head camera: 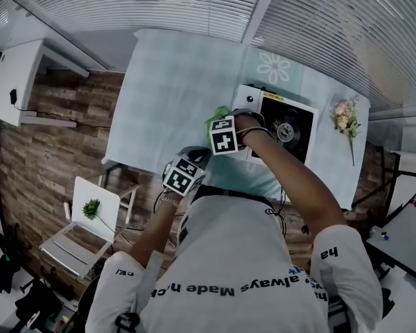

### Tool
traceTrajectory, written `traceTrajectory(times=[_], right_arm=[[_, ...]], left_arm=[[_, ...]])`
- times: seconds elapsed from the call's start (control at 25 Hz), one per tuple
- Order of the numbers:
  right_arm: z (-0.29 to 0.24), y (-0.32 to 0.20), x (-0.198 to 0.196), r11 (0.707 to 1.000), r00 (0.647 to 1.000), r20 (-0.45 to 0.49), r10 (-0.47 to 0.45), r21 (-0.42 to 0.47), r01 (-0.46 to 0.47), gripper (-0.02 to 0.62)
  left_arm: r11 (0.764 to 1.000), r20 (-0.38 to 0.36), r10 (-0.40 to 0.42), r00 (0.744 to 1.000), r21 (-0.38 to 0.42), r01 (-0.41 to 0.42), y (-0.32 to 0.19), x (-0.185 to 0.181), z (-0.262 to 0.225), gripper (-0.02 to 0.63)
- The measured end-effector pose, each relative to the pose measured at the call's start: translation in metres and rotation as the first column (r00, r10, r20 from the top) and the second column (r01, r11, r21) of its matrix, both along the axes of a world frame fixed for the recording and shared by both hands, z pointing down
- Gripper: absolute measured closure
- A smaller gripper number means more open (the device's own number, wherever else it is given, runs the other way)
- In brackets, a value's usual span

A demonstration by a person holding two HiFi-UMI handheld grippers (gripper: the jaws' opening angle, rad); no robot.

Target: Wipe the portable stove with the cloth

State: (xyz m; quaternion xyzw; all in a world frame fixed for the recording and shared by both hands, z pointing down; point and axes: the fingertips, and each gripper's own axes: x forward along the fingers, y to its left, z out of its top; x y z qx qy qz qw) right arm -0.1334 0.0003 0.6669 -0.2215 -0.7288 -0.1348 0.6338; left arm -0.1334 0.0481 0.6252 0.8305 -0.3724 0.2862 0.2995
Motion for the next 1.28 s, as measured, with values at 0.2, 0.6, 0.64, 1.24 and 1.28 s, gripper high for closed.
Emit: traceTrajectory(times=[0.2, 0.6, 0.64, 1.24, 1.28], right_arm=[[-0.002, 0.025, 0.001, 1.000, 1.000, -0.003, -0.022, -0.019, 0.022, 0.569], [-0.016, 0.062, -0.003, 0.996, 0.997, 0.072, 0.019, -0.093, -0.012, 0.569], [-0.023, 0.063, -0.006, 0.994, 0.993, 0.107, 0.050, -0.100, -0.039, 0.569], [-0.229, -0.032, 0.051, 0.644, 0.228, 0.725, 0.650, -0.366, -0.672, 0.569], [-0.242, -0.036, 0.061, 0.620, 0.175, 0.743, 0.646, -0.376, -0.689, 0.569]], left_arm=[[1.000, 0.013, -0.005, 1.000, 0.000, 0.005, 0.003, -0.007, -0.001, 0.594], [0.999, 0.004, -0.035, 0.999, 0.031, 0.035, -0.006, -0.019, -0.014, 0.594], [0.998, 0.003, -0.039, 0.999, 0.040, 0.039, -0.008, -0.020, -0.017, 0.594], [0.853, -0.185, -0.164, 0.969, 0.466, 0.233, -0.074, -0.025, -0.168, 0.594], [0.842, -0.196, -0.155, 0.968, 0.486, 0.233, -0.077, -0.021, -0.179, 0.594]])
